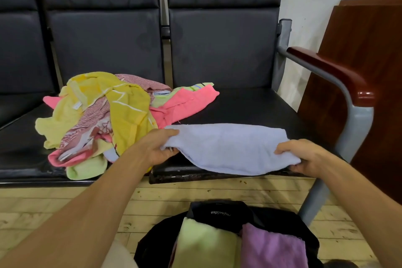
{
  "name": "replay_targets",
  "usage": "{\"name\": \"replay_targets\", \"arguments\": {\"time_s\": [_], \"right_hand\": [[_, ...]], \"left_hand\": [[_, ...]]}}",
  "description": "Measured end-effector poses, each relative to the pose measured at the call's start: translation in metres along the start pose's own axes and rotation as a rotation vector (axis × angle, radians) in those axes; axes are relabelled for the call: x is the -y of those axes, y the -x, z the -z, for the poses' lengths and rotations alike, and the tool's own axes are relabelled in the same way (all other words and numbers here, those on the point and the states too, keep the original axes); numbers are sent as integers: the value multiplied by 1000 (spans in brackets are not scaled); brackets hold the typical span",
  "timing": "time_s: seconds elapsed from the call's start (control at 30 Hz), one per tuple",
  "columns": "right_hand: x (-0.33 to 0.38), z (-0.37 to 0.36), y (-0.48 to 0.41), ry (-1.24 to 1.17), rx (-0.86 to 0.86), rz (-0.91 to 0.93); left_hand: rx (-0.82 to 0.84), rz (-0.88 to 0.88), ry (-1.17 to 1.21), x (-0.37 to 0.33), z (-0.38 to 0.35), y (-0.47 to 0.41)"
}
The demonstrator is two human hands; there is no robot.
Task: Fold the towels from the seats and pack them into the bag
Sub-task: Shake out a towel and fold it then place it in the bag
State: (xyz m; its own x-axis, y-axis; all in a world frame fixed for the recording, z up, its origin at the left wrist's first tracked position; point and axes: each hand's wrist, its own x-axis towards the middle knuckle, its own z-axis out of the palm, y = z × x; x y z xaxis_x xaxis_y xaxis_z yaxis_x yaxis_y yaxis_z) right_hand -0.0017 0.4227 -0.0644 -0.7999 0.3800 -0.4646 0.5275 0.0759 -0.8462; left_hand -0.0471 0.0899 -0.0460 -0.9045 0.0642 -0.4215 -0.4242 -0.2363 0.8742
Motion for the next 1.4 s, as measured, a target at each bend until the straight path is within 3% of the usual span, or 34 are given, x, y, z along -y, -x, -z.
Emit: {"name": "replay_targets", "arguments": {"time_s": [0.13, 0.27, 0.47, 0.7, 0.9, 1.1, 1.27, 1.4], "right_hand": [[-3, 4, -3, -108, 52, -12], [-7, 1, -7, 23, -39, 61], [-15, 19, -2, -381, 178, -32], [-20, 20, -23, -517, 234, -81], [-22, 19, -25, -609, 222, -72], [-12, 15, -15, -378, 150, -5], [-11, -3, -5, -20, -92, 219], [-9, -13, 5, 109, -202, 356]], "left_hand": [[22, -86, 112, -2, -15, 10], [-44, -196, 44, -3, -46, 17], [17, -159, -90, -9, -124, 27], [90, -271, -638, 36, -206, 21], [77, -144, -807, 74, -240, 25], [303, -79, -683, 57, -210, 41], [208, -203, -580, 55, -161, 45], [163, -216, -493, 56, -120, 49]]}}
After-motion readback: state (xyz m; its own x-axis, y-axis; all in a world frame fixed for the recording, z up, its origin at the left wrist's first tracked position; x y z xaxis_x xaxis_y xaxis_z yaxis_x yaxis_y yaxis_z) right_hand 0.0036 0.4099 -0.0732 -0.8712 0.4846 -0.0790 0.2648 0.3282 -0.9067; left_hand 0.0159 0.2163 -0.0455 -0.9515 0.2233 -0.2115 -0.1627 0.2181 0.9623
